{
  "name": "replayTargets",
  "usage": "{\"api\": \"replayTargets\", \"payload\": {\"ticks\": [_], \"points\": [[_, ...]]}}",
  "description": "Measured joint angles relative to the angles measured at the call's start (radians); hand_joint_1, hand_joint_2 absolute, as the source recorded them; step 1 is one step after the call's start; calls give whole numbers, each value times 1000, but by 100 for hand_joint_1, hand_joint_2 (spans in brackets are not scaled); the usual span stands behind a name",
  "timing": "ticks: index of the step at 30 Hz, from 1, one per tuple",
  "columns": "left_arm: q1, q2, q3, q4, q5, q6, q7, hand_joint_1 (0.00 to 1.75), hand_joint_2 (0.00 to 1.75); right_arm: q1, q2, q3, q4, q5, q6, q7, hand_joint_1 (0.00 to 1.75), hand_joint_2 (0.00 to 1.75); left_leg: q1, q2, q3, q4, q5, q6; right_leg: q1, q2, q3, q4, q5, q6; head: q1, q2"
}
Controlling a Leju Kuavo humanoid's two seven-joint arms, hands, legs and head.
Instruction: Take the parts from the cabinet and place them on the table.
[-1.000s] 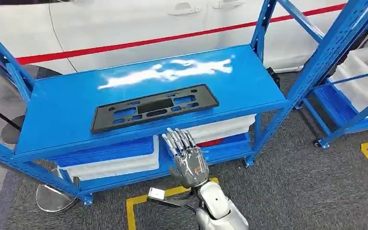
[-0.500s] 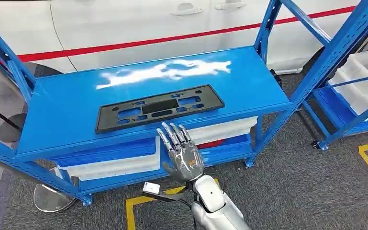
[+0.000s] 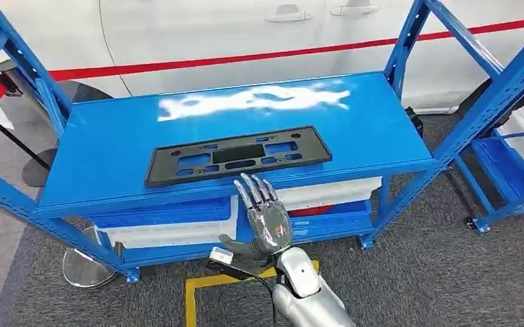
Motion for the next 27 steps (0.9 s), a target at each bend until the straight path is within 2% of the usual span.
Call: {"api": "replayTargets", "payload": {"ticks": [1,2,3,4,5,6,7,9,10,12,14,15,17,18,19,20,21,22,23,25,26,27], "points": [[-1,-1,4,0,-6,0,0,0,0,-1,3,0,1,-6,0,0,0,0,-5,38,-14,40,-27,-3,1,-6,6,-4,-2,-8,-5,0],[-5,-2,6,0,-11,0,0,0,0,-1,4,0,2,-6,0,0,0,0,-4,57,-47,109,-64,-7,3,-13,7,-4,-3,-10,-7,0],[-6,-2,8,0,-20,0,0,0,0,3,3,0,2,1,0,3,0,0,-3,65,-89,192,-102,-10,8,-19,9,-3,-4,-12,-7,0],[-6,-2,11,0,-24,0,0,0,0,6,2,0,2,12,0,9,0,175,-2,70,-127,268,-130,-11,11,-27,9,-3,-6,-14,-6,0],[-4,-2,16,0,-30,0,0,0,0,9,1,0,1,28,0,14,0,175,-3,71,-152,315,-137,-11,14,-31,9,-1,-7,-15,-7,0],[-2,-2,20,0,-37,0,0,0,0,10,1,0,0,39,0,21,0,175,-3,71,-150,306,-116,-8,16,-32,10,0,-7,-16,-7,0],[-1,-2,25,0,-43,0,0,0,0,9,1,0,-5,51,0,27,0,175,-4,71,-124,249,-75,-3,18,-32,11,1,-8,-16,-7,0],[-3,-1,38,0,-62,0,0,0,0,5,1,-1,-19,95,0,57,0,175,-9,71,-30,64,14,15,23,-32,16,1,-10,-16,-7,0],[-5,0,42,0,-72,0,0,0,0,5,1,-1,-32,135,0,89,0,175,-15,71,-3,7,10,26,26,-32,16,2,-11,-14,-6,0],[-7,0,50,0,-82,-2,0,0,0,3,1,-1,-51,188,0,136,0,175,-19,72,-2,1,14,25,25,-32,12,4,-11,-3,-6,0],[-6,0,58,0,-87,-2,0,0,0,2,0,-1,-62,197,0,158,0,175,-23,72,-2,-3,18,33,22,-33,14,0,-8,8,-6,0],[-6,-2,59,0,-93,-3,0,0,0,0,-3,0,-70,200,0,191,0,175,-9,76,4,-17,28,40,24,-35,12,9,-16,16,-6,0],[-7,-2,61,0,-99,-4,0,0,0,-8,-6,5,-74,200,0,222,0,175,-11,75,5,-21,30,44,21,-39,2,35,-38,24,-4,0],[-8,-2,64,0,-107,-6,0,0,0,-21,-13,12,-74,200,0,249,0,175,-11,77,3,-21,31,49,19,-40,-28,98,-79,28,-2,0],[-8,-2,66,0,-114,-8,0,0,0,-32,-21,19,-73,201,0,267,0,175,-12,77,2,-20,31,49,15,-41,-65,176,-119,32,-2,0],[-8,-2,68,0,-120,-9,0,0,0,-38,-29,22,-72,201,0,283,0,175,-12,77,0,-19,31,49,12,-41,-102,253,-149,36,-2,0],[-8,-2,73,0,-126,-11,0,0,0,-43,-38,26,-71,201,0,297,0,175,-12,77,-1,-18,31,49,10,-41,-128,305,-161,40,-2,0],[-7,-2,79,0,-134,-12,0,0,0,-48,-47,29,-68,201,0,309,0,175,-12,77,-1,-17,31,49,7,-42,-132,308,-146,42,-2,0],[-7,-2,83,0,-136,-15,0,0,0,-54,-53,31,-65,201,0,312,0,175,-12,77,-1,-16,30,48,4,-44,-112,265,-112,43,-2,0],[-8,-5,88,0,-144,-16,0,0,0,-71,-60,34,-60,202,0,316,0,175,-11,76,1,-10,26,41,1,-48,-23,84,-17,42,-2,0],[-8,-4,90,0,-148,-16,0,0,0,-81,-64,35,-58,202,0,324,0,175,-11,76,0,-7,22,36,1,-51,7,16,-15,38,-2,0],[-10,-4,92,0,-153,-17,0,0,0,-90,-65,43,-53,202,0,332,0,175,-18,75,-5,1,20,31,7,-50,7,10,-14,30,-2,0]]}}
